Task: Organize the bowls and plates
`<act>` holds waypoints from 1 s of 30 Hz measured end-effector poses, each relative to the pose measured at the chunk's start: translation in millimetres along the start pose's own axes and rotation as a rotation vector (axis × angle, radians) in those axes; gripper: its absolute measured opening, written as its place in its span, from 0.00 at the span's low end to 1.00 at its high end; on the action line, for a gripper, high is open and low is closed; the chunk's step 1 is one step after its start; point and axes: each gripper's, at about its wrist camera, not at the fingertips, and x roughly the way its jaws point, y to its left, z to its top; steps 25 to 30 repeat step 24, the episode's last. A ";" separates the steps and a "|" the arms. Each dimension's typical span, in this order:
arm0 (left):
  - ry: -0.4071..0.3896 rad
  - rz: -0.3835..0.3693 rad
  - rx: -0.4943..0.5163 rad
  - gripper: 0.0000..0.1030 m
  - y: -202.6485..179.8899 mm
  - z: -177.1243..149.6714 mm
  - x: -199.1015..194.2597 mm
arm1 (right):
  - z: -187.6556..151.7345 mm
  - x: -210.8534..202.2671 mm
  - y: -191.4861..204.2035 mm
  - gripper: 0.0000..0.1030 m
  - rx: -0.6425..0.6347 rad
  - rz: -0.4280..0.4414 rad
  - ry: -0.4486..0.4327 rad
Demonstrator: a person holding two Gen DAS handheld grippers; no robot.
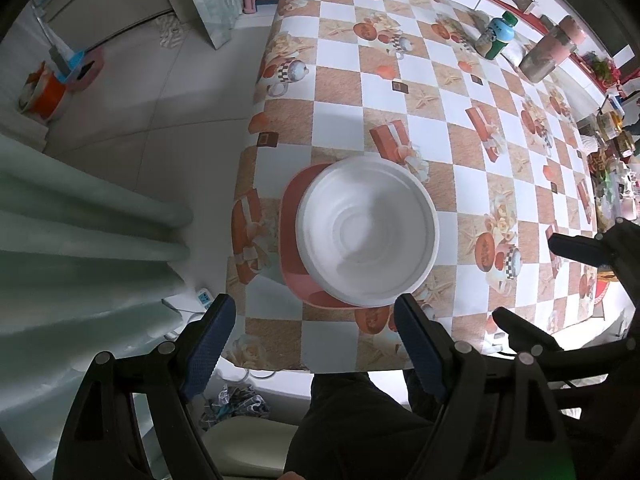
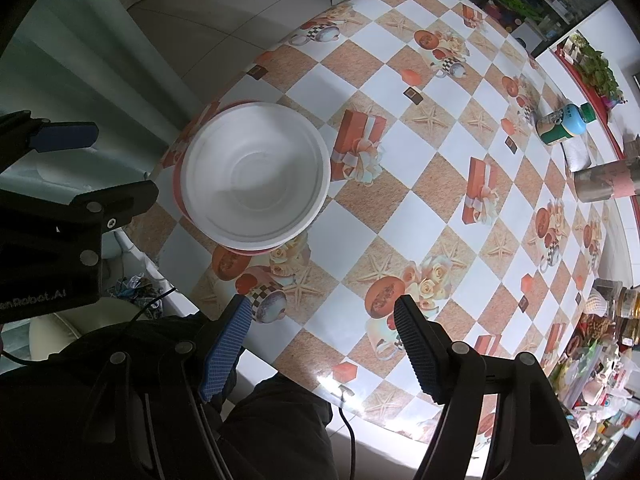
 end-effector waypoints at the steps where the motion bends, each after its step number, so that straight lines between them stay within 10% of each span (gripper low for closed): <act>1: 0.000 -0.002 0.000 0.82 -0.1 0.2 0.1 | -0.3 -0.1 0.0 0.73 0.000 0.000 0.000; 30: -0.023 0.011 -0.013 0.82 -1.3 0.8 -4.3 | -3.7 0.0 -6.4 0.73 0.020 0.007 0.005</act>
